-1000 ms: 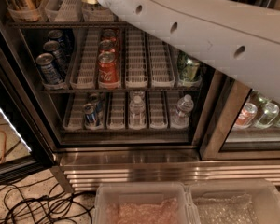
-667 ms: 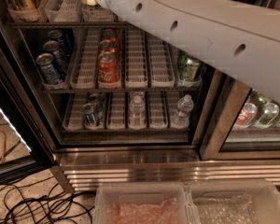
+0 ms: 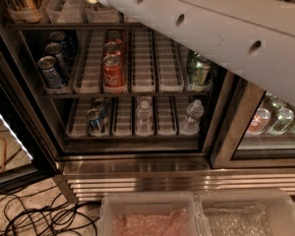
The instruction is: Pick 7up can from top shelf of fridge
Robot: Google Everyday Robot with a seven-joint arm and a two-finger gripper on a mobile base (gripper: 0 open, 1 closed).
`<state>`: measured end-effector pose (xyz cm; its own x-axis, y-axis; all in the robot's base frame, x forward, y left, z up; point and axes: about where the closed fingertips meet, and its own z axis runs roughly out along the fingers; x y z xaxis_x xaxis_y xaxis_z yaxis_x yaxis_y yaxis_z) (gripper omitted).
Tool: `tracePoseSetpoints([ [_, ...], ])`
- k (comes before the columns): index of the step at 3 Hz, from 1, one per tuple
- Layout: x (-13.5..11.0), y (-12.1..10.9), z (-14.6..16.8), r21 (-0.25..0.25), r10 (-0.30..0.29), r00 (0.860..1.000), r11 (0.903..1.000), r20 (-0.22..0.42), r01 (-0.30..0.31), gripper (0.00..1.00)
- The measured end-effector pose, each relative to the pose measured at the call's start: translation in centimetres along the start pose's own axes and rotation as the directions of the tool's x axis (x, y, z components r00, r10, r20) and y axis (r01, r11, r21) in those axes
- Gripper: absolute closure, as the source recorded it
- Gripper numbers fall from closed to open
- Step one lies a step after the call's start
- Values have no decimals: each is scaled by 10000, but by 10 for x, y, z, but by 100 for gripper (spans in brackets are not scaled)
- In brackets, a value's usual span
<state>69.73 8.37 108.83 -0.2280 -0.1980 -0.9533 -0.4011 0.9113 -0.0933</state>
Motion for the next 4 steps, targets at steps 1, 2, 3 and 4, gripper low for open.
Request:
tracePoseSetpoints([
  [1, 0, 0, 0, 0, 0, 10000, 10000, 0, 0, 100],
  [2, -11, -10, 8, 42, 32, 10000, 10000, 42, -32, 100],
  [3, 11, -21, 2, -42, 9, 9971, 10000, -759, -12, 100],
  [4, 15, -18, 2, -161, 167, 9957, 9997, -911, -182, 100],
])
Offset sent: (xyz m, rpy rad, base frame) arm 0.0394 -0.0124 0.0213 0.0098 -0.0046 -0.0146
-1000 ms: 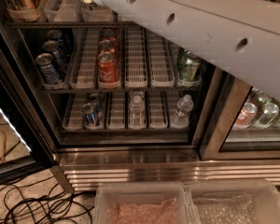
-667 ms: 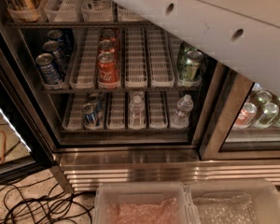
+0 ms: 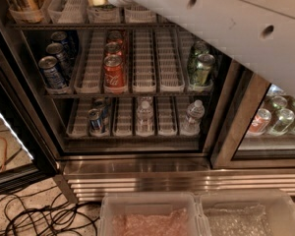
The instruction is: Pick 7up can from top shelf of fridge
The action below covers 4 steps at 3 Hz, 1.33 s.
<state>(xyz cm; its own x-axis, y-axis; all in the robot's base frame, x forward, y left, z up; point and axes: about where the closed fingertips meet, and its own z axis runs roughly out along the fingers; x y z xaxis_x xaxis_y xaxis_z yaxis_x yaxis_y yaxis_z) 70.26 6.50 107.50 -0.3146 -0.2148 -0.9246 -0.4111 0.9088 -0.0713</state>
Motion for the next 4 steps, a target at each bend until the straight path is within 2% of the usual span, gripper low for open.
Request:
tracePoseSetpoints([
  [1, 0, 0, 0, 0, 0, 10000, 10000, 0, 0, 100],
  [2, -17, 0, 1, 156, -305, 9985, 9994, 455, 298, 100],
  [3, -53, -2, 4, 541, -773, 9888, 9960, 1274, 709, 100],
  [4, -71, -6, 9, 862, -1104, 9813, 9915, 1574, 977, 100],
])
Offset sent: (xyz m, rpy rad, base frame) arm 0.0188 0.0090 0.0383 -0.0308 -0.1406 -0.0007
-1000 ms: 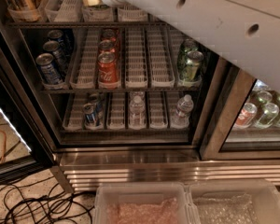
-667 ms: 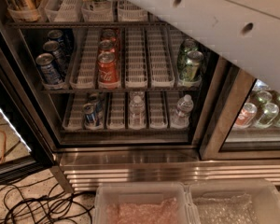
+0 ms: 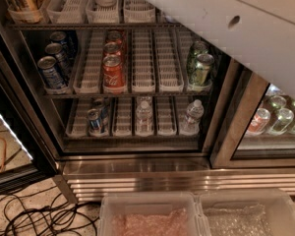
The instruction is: Pick 7up can from top shelf of fridge
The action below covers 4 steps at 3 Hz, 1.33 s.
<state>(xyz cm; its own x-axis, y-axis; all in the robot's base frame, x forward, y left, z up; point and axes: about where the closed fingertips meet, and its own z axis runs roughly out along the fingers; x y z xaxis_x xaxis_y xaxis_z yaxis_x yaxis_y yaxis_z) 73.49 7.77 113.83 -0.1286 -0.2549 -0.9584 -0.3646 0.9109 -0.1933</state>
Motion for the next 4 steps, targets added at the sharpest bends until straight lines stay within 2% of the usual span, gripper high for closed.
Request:
tracePoseSetpoints([
  [1, 2, 2, 4, -24, -69, 9999, 10000, -116, 68, 100],
  [2, 31, 19, -2, -570, 45, 9950, 9983, -998, -103, 100],
  [3, 64, 52, -18, -1429, 373, 9724, 9871, -2304, -717, 100],
  [4, 64, 52, -16, -1446, 381, 9717, 9868, -2329, -733, 100],
])
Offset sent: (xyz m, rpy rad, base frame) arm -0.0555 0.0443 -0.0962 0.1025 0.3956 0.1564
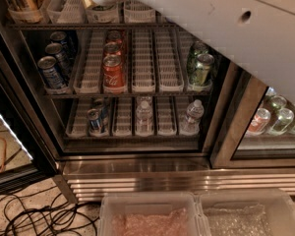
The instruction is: Pick 7up can from top shelf of fridge
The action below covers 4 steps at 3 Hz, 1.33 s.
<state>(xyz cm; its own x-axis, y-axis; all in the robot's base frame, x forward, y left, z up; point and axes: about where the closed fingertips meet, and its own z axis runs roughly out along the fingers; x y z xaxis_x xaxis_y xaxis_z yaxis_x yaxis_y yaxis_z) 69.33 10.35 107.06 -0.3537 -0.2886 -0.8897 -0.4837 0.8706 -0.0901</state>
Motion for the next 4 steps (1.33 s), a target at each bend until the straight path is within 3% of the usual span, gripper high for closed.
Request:
tracePoseSetpoints([
  [2, -38, -33, -20, 1279, -77, 9908, 9917, 1351, -97, 100],
  [3, -38, -46, -26, 1625, 59, 9887, 9862, 1498, -305, 100],
  [4, -22, -31, -23, 1021, 250, 9908, 9940, 1333, -388, 100],
])
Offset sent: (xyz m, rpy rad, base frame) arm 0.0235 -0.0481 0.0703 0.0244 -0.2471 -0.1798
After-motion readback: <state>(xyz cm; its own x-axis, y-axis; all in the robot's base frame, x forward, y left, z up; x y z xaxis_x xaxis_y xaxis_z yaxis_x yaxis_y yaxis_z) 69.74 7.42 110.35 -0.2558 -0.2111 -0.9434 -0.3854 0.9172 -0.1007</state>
